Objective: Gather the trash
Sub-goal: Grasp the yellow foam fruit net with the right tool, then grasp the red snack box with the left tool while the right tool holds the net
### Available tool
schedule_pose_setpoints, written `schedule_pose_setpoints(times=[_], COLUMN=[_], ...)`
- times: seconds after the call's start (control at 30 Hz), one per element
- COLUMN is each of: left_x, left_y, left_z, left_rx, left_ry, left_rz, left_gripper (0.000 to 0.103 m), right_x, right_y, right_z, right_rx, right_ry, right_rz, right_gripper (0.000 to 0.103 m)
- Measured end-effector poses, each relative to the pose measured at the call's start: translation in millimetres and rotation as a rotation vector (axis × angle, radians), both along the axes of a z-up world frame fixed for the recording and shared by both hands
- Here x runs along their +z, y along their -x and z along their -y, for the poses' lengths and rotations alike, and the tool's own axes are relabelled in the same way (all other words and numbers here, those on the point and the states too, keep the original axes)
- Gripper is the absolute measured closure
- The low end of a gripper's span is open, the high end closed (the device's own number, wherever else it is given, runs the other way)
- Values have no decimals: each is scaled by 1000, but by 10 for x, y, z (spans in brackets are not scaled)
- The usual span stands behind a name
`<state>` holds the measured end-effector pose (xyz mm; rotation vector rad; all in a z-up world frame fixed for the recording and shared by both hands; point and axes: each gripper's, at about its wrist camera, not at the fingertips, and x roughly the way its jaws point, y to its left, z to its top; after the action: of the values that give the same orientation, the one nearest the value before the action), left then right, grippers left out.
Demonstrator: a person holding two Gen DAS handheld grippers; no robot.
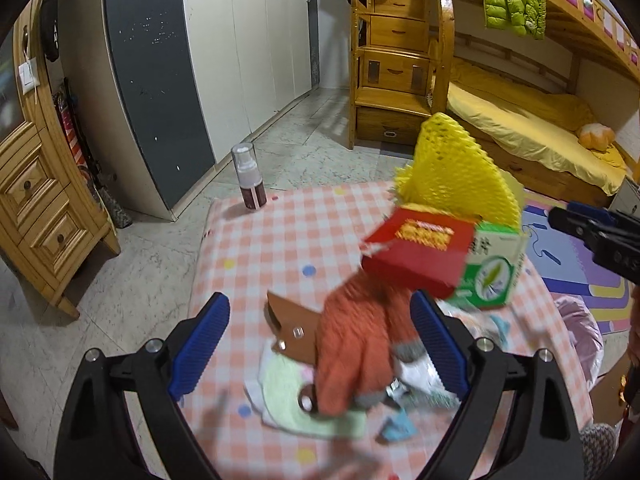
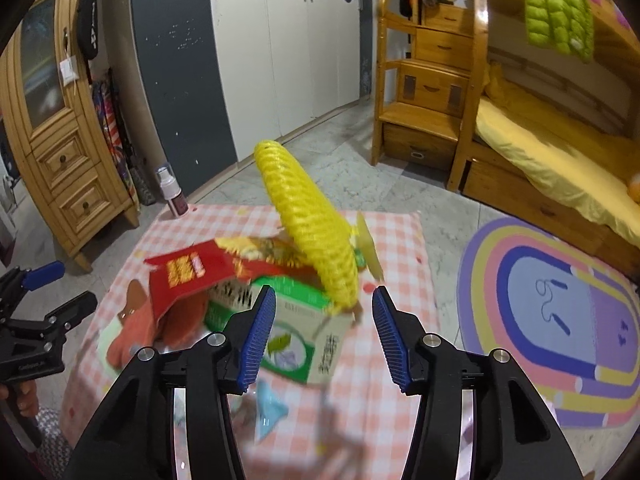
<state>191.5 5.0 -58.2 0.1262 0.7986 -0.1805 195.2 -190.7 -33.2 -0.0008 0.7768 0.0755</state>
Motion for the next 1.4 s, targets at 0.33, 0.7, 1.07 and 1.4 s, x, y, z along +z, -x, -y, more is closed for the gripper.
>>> schedule_pose_setpoints(times=[0.33, 0.7, 1.07, 1.4], left_x=[-78, -18, -88, -334], left_y=[-201, 40, 136, -148], left_z=[29, 240, 660, 882], left_rx=[-15, -84, -157, -178], left_ry=[-7, -23, -58, -122], left_rz=[-15, 18, 36, 22], left_gripper=[14, 14, 14, 35], right_x=[-235, 365, 477, 256], right_y=[-688, -220, 604, 754], right_z=[-217, 193, 571, 659], right_rx=[50, -66, -223, -236], right_ry=[122, 67, 59, 17], right_rz=[-55, 122, 117, 63], right_gripper=[53, 93, 92, 92])
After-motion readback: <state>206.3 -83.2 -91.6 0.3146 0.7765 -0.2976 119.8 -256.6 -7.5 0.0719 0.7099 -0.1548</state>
